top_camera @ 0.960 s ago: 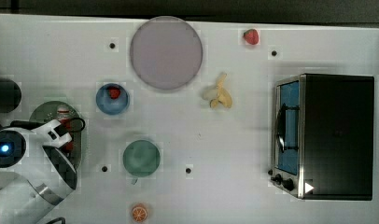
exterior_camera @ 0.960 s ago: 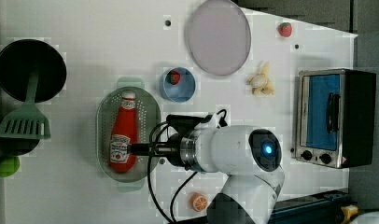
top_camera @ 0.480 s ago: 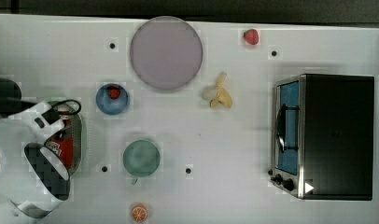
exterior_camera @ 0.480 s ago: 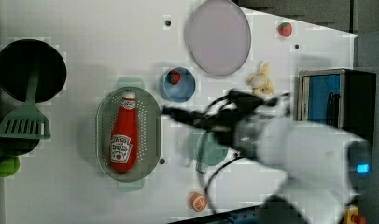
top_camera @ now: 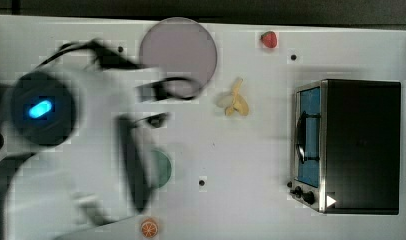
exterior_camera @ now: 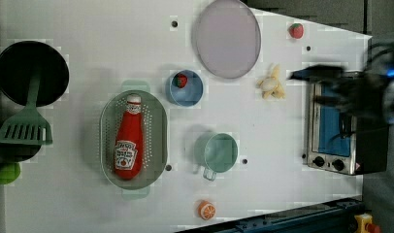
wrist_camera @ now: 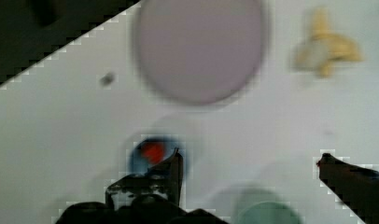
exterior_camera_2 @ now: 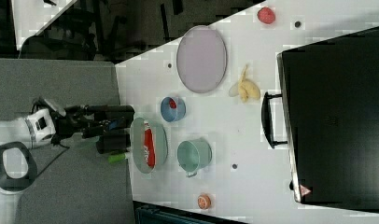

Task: Pick Ketchup from the table and place it in strainer.

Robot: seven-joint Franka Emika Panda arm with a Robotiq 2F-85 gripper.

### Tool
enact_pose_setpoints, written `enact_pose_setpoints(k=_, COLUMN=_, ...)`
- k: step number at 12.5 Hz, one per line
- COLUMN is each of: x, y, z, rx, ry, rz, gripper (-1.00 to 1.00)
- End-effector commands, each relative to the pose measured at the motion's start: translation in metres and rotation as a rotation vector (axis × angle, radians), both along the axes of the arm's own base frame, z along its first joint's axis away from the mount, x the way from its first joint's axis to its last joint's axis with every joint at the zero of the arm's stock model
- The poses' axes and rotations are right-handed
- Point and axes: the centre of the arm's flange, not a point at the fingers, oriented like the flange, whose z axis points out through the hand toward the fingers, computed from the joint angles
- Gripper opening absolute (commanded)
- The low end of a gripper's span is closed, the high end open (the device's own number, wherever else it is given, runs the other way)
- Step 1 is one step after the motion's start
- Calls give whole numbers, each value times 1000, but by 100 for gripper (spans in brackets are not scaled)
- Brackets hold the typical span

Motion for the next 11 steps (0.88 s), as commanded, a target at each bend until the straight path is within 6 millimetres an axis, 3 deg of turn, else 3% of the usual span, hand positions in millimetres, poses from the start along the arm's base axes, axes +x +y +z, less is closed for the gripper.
enact_pose_setpoints(k=1, x=1, y=-86, z=40, rx=-2, ry=80, rz=-183, gripper=100)
enact_pose_setpoints(k=6, x=-12, y=-138, z=85, rx=33, ry=164, rz=-284, gripper=100)
enact_pose_setpoints(k=11, x=-10, y=-157, z=81, rx=42, ry=158, rz=-317, gripper=100)
